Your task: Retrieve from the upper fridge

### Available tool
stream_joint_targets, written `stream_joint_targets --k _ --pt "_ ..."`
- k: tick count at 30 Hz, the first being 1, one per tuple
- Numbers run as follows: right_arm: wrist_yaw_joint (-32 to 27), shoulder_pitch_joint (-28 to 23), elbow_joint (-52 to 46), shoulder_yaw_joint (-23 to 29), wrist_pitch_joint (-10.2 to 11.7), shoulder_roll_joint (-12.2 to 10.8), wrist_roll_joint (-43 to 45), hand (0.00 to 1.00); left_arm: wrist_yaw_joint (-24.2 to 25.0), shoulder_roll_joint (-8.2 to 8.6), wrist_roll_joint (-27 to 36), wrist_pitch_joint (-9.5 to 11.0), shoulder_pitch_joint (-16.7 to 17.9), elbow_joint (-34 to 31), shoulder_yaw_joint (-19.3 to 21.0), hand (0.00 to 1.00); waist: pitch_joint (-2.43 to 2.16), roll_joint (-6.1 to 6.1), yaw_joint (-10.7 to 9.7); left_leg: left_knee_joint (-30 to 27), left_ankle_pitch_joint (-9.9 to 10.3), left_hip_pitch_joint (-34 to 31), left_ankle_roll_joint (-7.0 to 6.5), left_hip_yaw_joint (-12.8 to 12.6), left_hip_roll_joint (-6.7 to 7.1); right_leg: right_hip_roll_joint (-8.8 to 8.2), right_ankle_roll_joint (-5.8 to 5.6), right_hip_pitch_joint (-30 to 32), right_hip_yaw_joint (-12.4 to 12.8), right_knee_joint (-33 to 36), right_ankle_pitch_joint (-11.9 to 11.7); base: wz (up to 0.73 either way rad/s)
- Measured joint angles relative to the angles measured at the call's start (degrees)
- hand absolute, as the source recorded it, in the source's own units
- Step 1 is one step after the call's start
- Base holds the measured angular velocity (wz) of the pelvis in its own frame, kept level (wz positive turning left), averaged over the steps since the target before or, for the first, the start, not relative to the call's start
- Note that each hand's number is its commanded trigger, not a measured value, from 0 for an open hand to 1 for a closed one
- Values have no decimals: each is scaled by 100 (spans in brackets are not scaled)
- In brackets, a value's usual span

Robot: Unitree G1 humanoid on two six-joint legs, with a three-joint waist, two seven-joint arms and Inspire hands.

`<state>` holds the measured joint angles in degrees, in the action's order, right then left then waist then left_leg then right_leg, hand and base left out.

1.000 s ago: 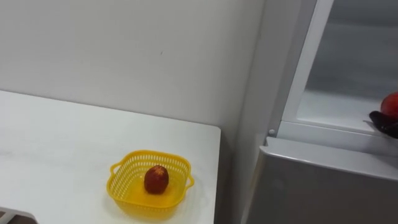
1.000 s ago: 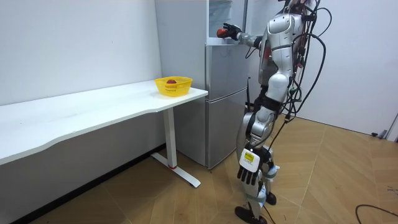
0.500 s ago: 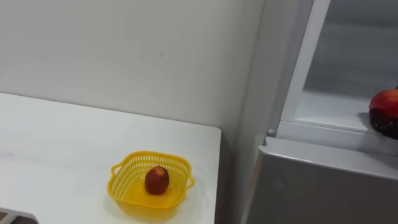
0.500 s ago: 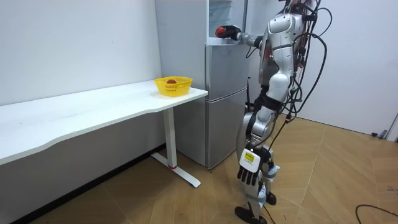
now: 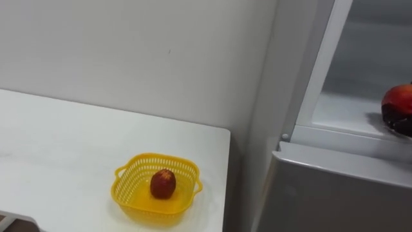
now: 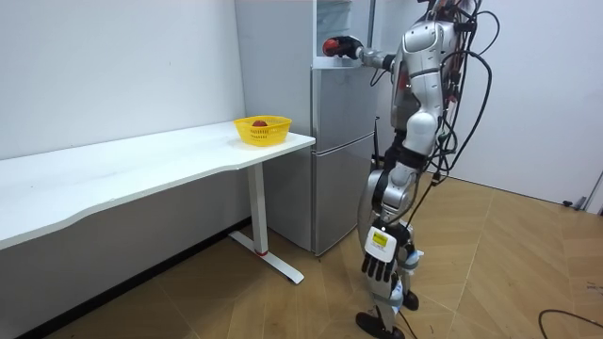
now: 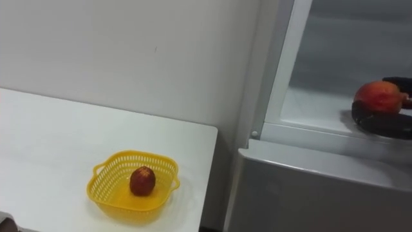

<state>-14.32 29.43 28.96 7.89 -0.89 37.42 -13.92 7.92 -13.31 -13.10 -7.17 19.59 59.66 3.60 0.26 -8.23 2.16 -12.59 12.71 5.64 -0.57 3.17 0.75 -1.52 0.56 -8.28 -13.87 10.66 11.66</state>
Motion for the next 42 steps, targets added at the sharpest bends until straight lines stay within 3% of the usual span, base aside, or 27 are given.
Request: stream_joint_targets --k 5,9,18,24,28,30,35,38,42 --pt "-23 -5 -345 0 -162 -1 -136 100 20 -11 -4 -7 13 -13 10 0 -23 39 -16 34 1 -11 1 0 -3 3 0 61 -3 12 0 0" --pt "-277 -46 -1071 -15 -163 -20 -129 100 22 -12 9 12 -24 -13 5 0 -77 142 -9 6 -1 5 -1 -53 -5 8 3 24 84 15 -2 -7" --pt "-801 -437 -2639 -7 8 -207 110 100 -13 50 2 134 -150 -1 -53 0 -18 206 -21 5 2 -29 -3 -136 -9 1 9 124 121 25 -7 -3" --pt "-1044 -515 -3522 -2 21 -397 166 100 -76 106 9 142 -131 0 -44 0 -33 276 7 47 3 -4 -2 -240 -38 33 18 120 214 22 -14 -8" --pt "-1194 -518 -4038 -5 200 -419 644 100 -86 106 8 236 -130 1 -45 0 -33 336 116 49 2 23 -2 -300 -46 42 21 119 271 18 -15 -9" --pt "-1246 -518 -4161 -48 362 -419 932 100 -85 106 8 317 -124 2 -45 0 -10 370 145 104 2 108 -2 -317 -58 51 20 95 279 0 -15 -2" --pt "-1247 -519 -4341 -159 484 -419 1279 100 -87 117 9 402 -135 5 -47 0 -5 356 145 113 1 99 0 -334 -74 60 23 111 271 7 -17 0" --pt "-1250 -524 -4659 -214 504 -547 1645 100 -87 121 8 402 -127 17 -49 0 -6 356 141 121 2 88 2 -336 -79 64 26 119 270 11 -18 0" --pt "-1303 -525 -5168 -213 660 -729 1945 100 -93 120 8 420 -127 57 -45 0 -40 328 141 128 4 81 5 -306 -76 63 26 96 245 5 -18 2"
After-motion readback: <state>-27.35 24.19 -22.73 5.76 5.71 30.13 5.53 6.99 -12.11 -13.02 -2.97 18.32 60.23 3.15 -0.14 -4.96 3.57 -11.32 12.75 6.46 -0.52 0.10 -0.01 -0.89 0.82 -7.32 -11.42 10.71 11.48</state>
